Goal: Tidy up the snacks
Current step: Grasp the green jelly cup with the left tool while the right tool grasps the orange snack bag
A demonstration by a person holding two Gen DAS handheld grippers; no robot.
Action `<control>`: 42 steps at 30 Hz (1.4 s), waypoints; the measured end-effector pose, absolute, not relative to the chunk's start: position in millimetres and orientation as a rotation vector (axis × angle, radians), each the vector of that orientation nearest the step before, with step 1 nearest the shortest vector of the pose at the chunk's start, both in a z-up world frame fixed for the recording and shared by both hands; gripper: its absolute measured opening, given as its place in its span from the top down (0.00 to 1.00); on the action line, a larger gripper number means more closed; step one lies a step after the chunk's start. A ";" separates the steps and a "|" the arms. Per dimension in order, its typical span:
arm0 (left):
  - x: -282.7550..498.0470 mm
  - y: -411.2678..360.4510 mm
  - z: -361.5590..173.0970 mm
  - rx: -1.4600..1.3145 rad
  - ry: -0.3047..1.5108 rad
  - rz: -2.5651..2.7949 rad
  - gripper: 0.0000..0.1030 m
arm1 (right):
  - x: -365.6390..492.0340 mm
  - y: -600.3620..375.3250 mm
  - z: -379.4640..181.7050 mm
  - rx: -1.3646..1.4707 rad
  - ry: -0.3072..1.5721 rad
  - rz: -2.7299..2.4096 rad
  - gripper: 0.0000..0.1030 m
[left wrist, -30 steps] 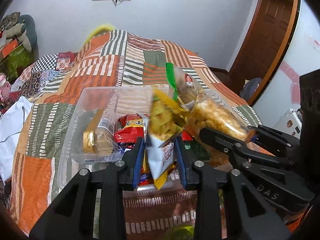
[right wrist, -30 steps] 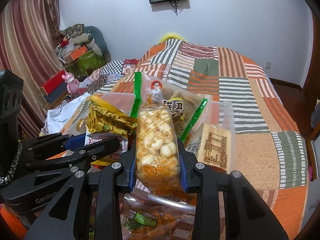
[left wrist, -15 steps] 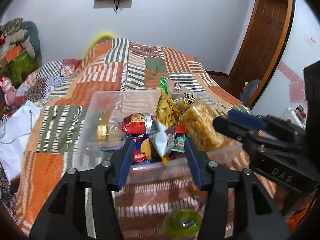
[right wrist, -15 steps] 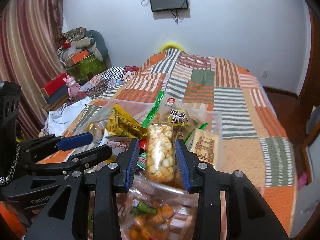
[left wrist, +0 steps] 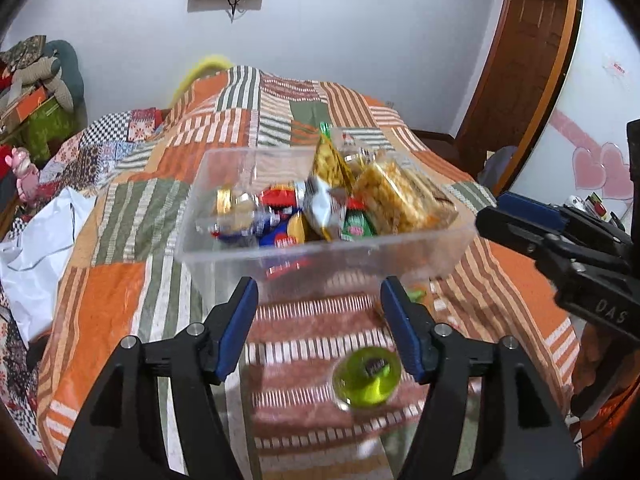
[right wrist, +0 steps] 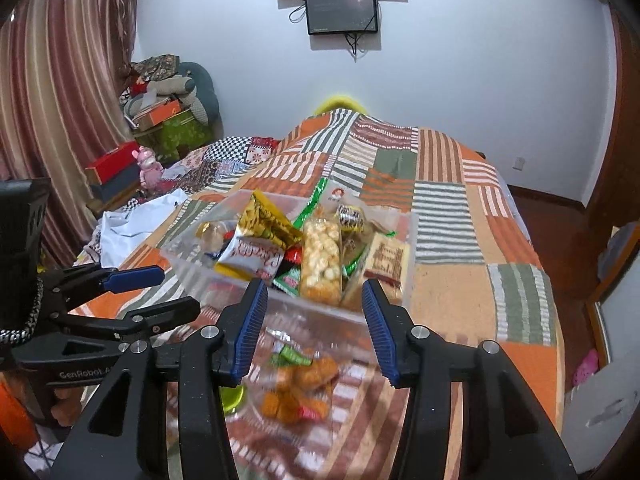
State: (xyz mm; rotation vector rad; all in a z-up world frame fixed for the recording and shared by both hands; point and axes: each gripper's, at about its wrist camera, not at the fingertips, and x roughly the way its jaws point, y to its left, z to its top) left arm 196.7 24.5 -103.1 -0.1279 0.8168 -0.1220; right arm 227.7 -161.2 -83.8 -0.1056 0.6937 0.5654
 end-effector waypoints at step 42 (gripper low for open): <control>167.1 24.4 -167.6 -0.163 0.911 -0.133 0.55 | 231.6 -135.8 -168.2 -0.083 0.989 0.554 0.19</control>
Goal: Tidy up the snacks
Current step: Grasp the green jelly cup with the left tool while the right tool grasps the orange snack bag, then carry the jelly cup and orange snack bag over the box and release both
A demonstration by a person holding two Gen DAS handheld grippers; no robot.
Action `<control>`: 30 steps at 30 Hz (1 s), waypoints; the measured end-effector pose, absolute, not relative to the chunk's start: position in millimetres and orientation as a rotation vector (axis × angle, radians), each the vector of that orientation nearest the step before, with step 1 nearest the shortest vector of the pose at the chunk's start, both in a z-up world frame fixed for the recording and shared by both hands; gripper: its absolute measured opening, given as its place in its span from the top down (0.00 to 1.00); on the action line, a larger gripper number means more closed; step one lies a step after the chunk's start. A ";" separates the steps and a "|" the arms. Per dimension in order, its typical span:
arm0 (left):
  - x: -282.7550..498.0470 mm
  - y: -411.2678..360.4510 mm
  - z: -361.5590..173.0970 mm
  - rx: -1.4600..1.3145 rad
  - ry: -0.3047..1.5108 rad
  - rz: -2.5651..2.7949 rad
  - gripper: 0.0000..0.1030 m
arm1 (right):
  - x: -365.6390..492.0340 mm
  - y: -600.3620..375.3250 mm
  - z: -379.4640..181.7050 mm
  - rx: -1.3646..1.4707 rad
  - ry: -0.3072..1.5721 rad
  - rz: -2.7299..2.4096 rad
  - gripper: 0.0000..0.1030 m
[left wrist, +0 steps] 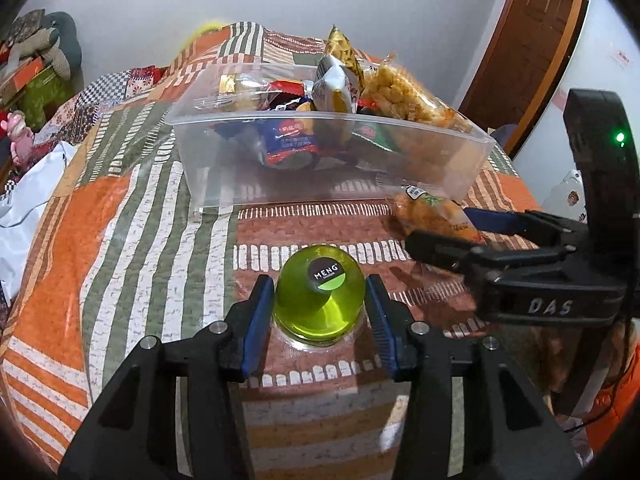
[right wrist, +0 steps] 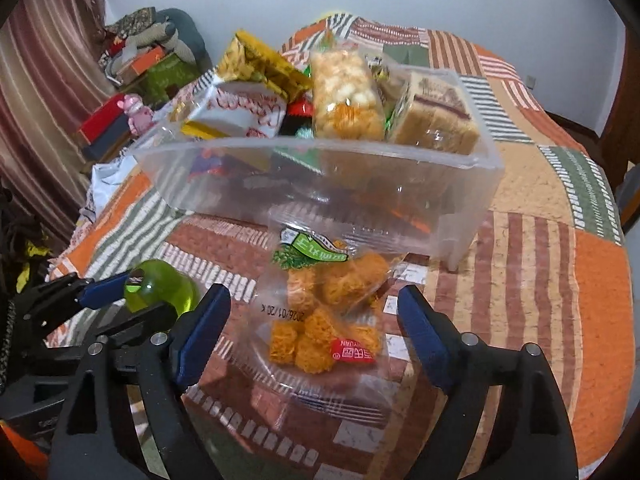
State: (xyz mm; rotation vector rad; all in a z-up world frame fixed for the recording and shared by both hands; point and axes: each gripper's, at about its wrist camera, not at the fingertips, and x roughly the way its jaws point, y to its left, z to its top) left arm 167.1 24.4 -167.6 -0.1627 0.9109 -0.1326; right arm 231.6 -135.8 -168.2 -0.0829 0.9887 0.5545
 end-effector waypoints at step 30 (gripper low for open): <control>148.6 36.5 -127.6 -0.216 0.802 -0.083 0.55 | 208.9 -152.0 -124.1 -0.041 0.834 0.613 0.48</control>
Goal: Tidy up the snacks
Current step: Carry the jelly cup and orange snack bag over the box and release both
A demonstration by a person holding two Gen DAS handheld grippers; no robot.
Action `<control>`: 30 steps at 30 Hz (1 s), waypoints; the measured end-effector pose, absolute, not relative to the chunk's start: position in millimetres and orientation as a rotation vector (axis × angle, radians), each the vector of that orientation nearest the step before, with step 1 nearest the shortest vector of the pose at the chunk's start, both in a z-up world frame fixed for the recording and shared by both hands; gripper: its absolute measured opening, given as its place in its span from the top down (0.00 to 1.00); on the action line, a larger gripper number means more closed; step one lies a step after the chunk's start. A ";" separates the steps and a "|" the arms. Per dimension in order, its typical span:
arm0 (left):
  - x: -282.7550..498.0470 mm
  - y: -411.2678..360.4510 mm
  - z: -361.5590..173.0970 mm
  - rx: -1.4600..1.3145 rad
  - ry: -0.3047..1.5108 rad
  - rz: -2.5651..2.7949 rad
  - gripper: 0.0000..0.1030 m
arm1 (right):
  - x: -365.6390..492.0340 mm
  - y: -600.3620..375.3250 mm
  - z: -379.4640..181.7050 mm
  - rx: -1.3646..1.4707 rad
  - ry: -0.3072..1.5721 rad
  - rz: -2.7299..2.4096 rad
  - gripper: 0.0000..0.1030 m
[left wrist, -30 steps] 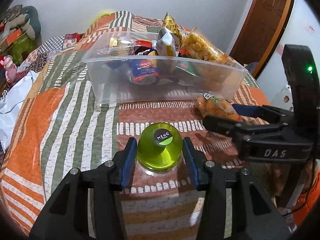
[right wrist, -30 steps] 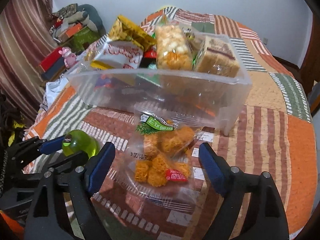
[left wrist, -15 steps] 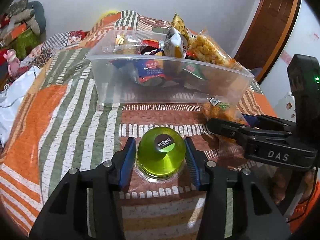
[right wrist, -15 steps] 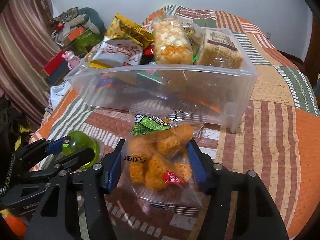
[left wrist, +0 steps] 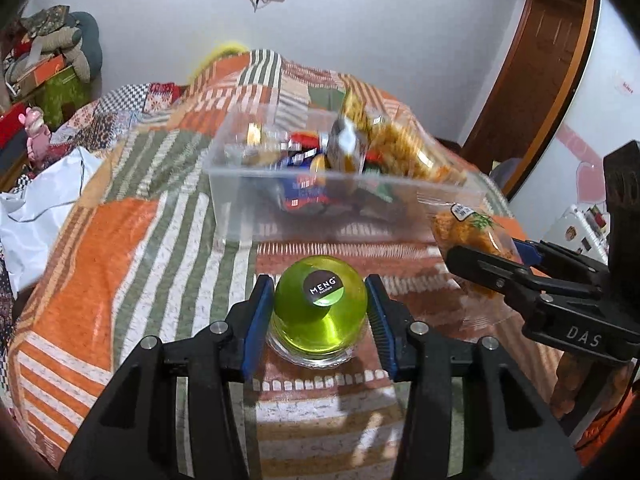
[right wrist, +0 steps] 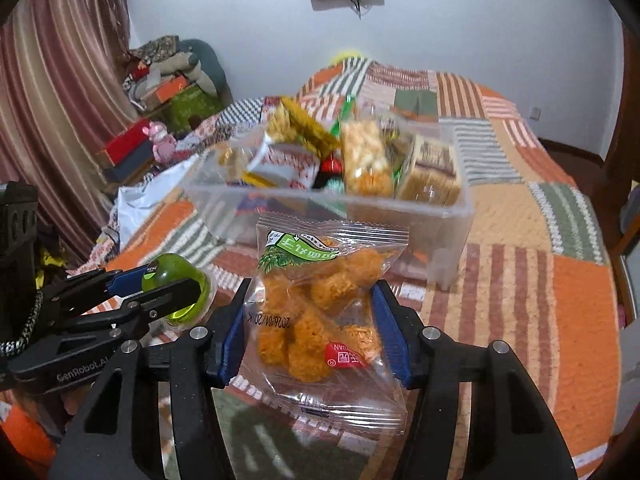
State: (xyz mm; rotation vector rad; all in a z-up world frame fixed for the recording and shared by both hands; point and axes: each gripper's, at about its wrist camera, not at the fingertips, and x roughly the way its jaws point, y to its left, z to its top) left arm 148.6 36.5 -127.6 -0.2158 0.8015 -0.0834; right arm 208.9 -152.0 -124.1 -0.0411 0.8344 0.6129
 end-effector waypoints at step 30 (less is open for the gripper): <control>226.1 49.4 -77.4 -0.197 0.680 -0.043 0.55 | 258.3 -132.1 -72.6 0.014 0.673 0.604 0.47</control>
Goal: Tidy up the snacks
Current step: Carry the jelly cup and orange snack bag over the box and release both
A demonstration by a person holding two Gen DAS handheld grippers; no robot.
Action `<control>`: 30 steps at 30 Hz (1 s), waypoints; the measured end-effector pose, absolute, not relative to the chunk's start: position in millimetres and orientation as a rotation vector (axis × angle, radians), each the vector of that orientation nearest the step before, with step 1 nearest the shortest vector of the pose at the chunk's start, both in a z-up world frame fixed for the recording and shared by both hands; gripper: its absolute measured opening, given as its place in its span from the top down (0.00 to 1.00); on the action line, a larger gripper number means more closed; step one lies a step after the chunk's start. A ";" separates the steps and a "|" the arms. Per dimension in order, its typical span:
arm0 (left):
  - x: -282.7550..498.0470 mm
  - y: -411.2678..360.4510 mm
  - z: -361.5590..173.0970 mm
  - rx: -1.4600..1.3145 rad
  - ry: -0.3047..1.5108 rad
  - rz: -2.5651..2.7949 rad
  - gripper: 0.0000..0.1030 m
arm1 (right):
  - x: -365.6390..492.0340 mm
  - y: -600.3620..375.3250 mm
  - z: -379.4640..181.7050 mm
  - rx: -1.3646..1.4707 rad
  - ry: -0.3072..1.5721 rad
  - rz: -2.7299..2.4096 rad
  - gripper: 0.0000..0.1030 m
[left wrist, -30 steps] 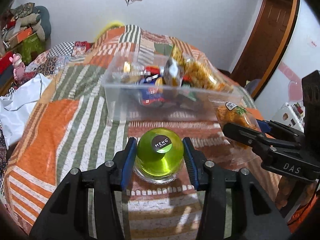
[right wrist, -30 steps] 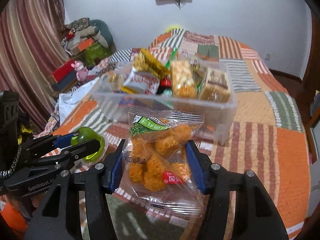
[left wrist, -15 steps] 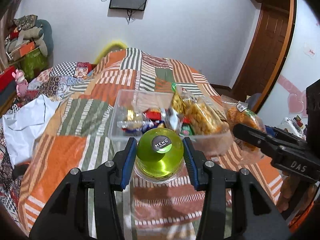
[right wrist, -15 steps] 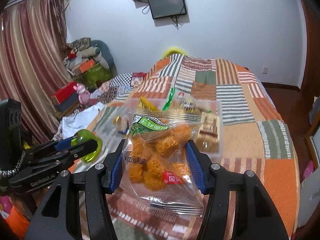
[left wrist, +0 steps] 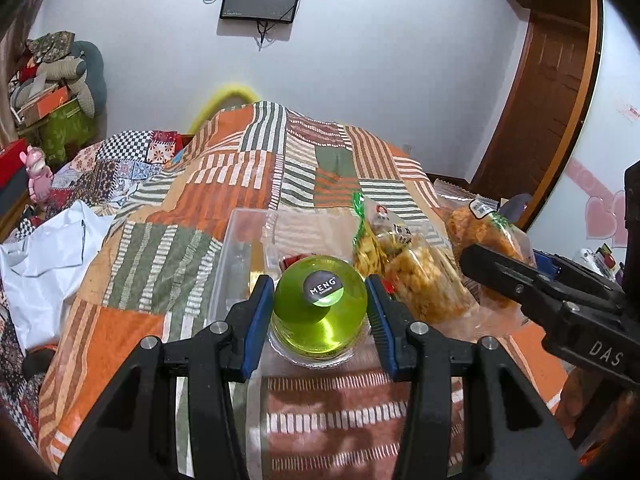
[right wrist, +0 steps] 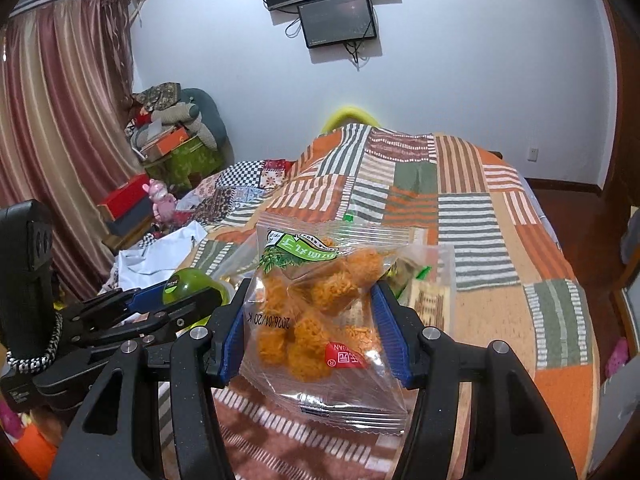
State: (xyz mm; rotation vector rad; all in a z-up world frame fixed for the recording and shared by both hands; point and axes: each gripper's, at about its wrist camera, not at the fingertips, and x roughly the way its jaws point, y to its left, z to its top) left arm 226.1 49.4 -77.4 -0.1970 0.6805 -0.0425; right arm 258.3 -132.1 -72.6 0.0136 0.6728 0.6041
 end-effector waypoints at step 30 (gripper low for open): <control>317.2 67.9 -113.6 -0.238 0.819 -0.016 0.55 | 309.6 -98.7 -93.7 -0.068 0.740 0.602 0.42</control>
